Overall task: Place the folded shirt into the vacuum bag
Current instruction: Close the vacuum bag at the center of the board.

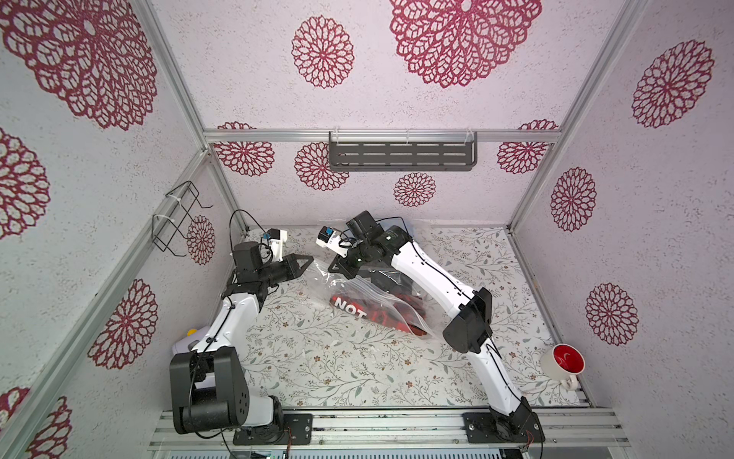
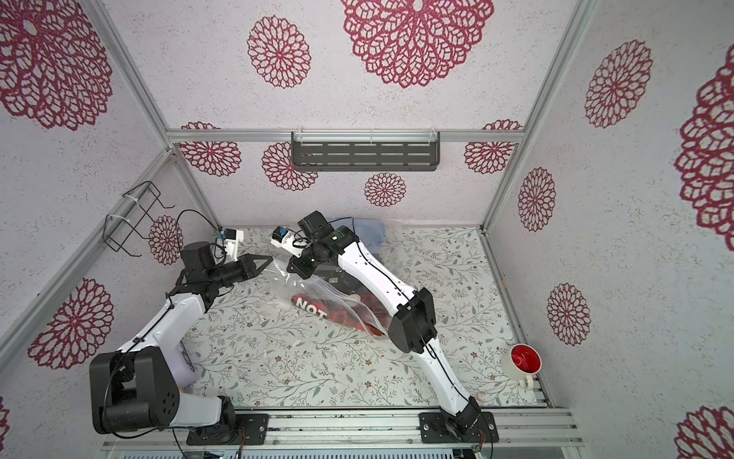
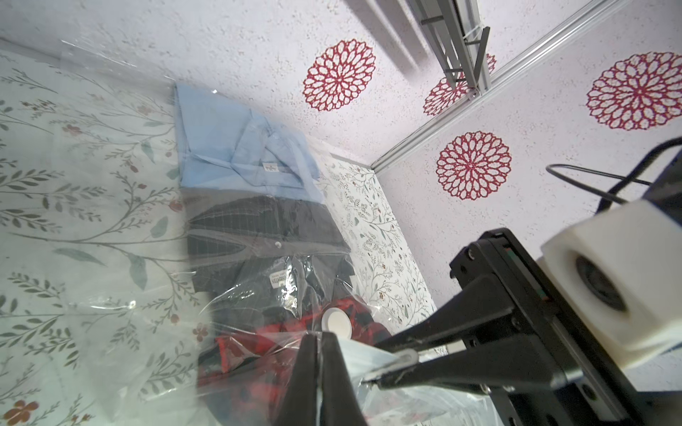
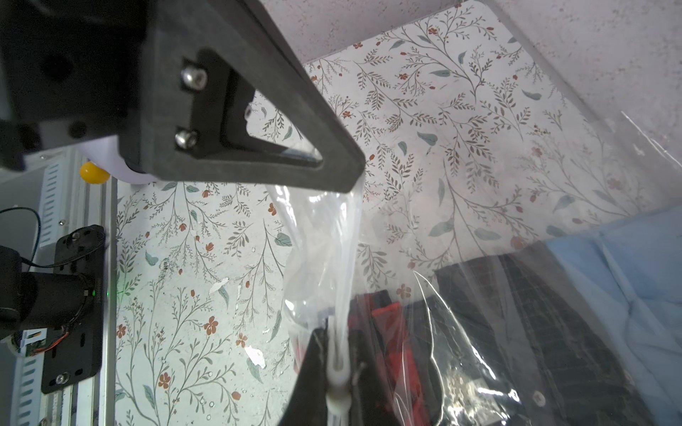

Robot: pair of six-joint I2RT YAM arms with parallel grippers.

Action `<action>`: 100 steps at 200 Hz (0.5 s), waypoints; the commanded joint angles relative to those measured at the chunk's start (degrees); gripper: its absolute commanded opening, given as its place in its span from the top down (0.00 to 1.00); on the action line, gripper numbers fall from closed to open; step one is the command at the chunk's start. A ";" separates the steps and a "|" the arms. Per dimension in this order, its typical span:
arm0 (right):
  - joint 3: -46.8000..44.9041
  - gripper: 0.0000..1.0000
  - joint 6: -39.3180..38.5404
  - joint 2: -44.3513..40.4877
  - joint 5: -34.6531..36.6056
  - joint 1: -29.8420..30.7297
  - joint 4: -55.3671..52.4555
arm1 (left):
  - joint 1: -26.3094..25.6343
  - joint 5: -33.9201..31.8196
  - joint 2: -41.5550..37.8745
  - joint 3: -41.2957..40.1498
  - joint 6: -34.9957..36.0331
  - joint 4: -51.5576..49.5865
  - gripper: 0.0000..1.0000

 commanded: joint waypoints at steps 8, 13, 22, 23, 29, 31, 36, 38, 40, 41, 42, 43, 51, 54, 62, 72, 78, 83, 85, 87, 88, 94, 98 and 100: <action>-3.95 1.00 1.44 -8.68 2.50 -0.38 -11.91 | 5.62 -13.80 -1.25 -0.05 -2.24 8.59 1.00; -5.11 1.00 1.66 -9.43 3.03 -0.38 -11.70 | 5.74 -14.16 -1.25 0.04 -2.48 8.73 1.00; -8.02 1.00 1.89 -11.16 3.83 -0.38 -10.80 | 5.92 -14.90 -1.25 0.31 -3.00 8.68 1.00; -8.37 1.00 1.94 -11.34 3.90 -0.38 -10.65 | 5.93 -15.07 -1.25 0.36 -3.01 8.66 1.00; -10.69 1.00 2.04 -12.64 4.25 -0.38 -9.68 | 6.10 -15.48 -1.17 0.54 -3.40 8.65 1.00; -11.43 1.00 2.04 -13.13 4.25 -0.38 -9.33 | 6.16 -15.60 -1.16 0.62 -3.60 8.65 1.00; -13.40 1.00 2.08 -14.30 4.72 -0.40 -8.39 | 6.28 -15.92 -1.08 0.93 -3.91 8.44 1.00; -14.24 1.00 2.11 -14.74 4.82 -0.47 -7.95 | 6.36 -16.04 -1.01 1.00 -4.10 8.35 1.00; -14.93 1.00 2.17 -15.24 4.98 -0.47 -7.60 | 6.46 -16.20 -0.99 1.13 -4.30 8.27 1.00; -15.43 1.00 2.16 -15.44 5.01 -0.47 -7.38 | 6.47 -16.29 -0.99 1.16 -4.36 8.28 1.00; -15.81 1.00 2.16 -15.67 5.06 -0.47 -7.18 | 6.51 -16.37 -0.99 1.23 -4.44 8.24 1.00; -16.17 1.00 2.20 -15.88 5.09 -0.47 -7.04 | 6.58 -16.46 -0.99 1.21 -4.56 8.18 1.00; -18.89 1.00 2.31 -17.79 5.29 -0.71 -5.71 | 6.79 -16.99 -0.82 1.58 -5.44 8.16 1.00; -19.91 1.00 2.42 -18.44 5.32 -0.82 -5.27 | 6.87 -17.13 -0.75 1.69 -5.81 8.13 1.00; -22.18 1.00 2.69 -19.95 5.53 -1.06 -4.22 | 7.05 -17.69 -0.57 1.90 -6.55 8.20 1.00; -24.54 1.00 2.89 -21.74 6.09 -1.38 -3.50 | 7.32 -18.60 -0.38 2.10 -7.63 8.20 1.00; -25.76 1.00 2.98 -22.64 6.77 -1.51 -3.23 | 7.35 -18.86 -0.23 2.23 -8.20 8.45 1.00; -26.84 1.00 3.01 -23.40 7.34 -1.61 -3.13 | 7.45 -19.16 -0.03 2.31 -8.70 8.51 1.00; -27.18 1.00 3.05 -23.67 7.45 -1.68 -3.05 | 7.44 -19.33 0.04 2.31 -8.92 8.48 1.00; -27.66 1.00 3.10 -24.02 7.73 -1.74 -3.03 | 7.50 -19.42 0.13 2.40 -9.11 8.47 1.00; -27.85 1.00 3.07 -24.14 7.83 -1.76 -3.03 | 7.51 -19.52 0.19 2.42 -9.23 8.47 1.00; -29.08 1.00 3.04 -24.86 8.37 -1.97 -2.82 | 7.59 -19.75 0.39 2.66 -9.71 8.48 1.00; -29.97 1.00 3.11 -25.43 8.72 -2.08 -2.70 | 7.67 -19.86 0.54 2.82 -10.07 8.49 1.00; -30.47 1.00 3.16 -25.76 8.88 -2.17 -2.62 | 7.69 -19.82 0.60 2.90 -10.25 8.48 1.00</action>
